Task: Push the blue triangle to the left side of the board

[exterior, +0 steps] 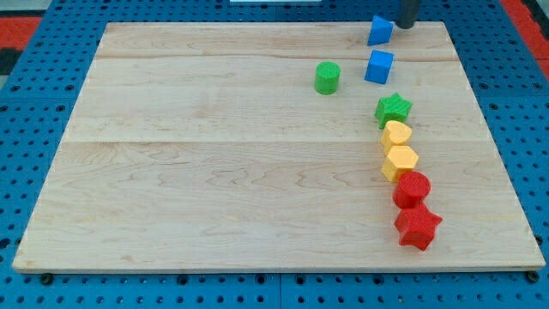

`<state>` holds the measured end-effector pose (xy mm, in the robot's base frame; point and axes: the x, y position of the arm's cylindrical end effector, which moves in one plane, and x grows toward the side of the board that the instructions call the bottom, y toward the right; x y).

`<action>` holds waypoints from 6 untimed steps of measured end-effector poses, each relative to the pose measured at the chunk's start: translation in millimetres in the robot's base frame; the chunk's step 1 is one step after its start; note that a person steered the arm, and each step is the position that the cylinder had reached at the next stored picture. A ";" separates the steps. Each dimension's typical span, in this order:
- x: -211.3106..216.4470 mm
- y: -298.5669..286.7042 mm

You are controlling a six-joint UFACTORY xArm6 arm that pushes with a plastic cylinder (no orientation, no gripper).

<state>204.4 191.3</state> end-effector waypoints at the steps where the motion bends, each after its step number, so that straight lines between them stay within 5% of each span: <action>1: 43.5 -67.1; 3: 29.8 -105.5; 5: 69.7 -167.0; 6: 25.3 -121.0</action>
